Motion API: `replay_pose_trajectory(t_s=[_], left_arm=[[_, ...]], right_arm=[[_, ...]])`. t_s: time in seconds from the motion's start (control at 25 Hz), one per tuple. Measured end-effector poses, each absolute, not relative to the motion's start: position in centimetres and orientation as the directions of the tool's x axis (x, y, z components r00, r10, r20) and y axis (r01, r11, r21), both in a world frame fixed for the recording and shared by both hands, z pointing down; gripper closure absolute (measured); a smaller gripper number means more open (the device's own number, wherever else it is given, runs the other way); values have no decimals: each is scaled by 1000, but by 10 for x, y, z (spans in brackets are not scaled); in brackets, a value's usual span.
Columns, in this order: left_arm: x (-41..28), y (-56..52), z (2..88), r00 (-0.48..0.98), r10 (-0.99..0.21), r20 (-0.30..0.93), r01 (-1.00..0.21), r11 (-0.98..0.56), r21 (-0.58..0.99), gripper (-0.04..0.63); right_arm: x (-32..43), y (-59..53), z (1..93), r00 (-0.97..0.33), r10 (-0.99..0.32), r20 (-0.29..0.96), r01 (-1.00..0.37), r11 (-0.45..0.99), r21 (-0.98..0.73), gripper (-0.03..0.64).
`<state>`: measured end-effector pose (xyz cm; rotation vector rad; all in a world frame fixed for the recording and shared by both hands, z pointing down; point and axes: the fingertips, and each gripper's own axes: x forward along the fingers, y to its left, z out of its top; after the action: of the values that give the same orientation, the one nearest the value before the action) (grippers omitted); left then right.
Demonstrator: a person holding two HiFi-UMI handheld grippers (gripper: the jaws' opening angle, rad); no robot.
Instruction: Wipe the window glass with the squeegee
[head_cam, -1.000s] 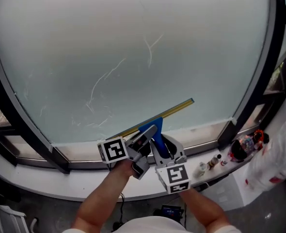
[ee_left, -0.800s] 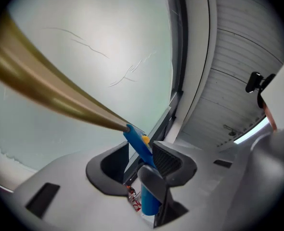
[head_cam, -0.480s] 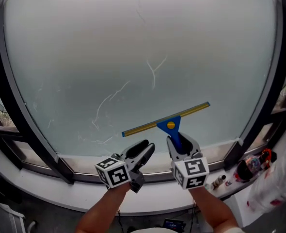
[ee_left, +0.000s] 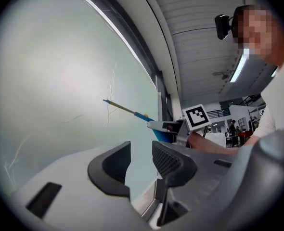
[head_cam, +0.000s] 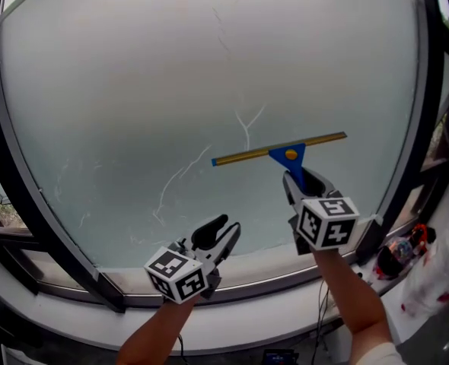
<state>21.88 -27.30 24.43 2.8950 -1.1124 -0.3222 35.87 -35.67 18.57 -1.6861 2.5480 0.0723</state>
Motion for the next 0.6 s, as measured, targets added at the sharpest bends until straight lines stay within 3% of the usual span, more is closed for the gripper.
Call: replay_pose_trajectory(t_s=[0.6], left_arm=[[273,-303,146,708,-662,-246,-691,-721,-52,437]], right_arm=[[408,-426,-38,-349,-906,-240,-933,359,1,469]])
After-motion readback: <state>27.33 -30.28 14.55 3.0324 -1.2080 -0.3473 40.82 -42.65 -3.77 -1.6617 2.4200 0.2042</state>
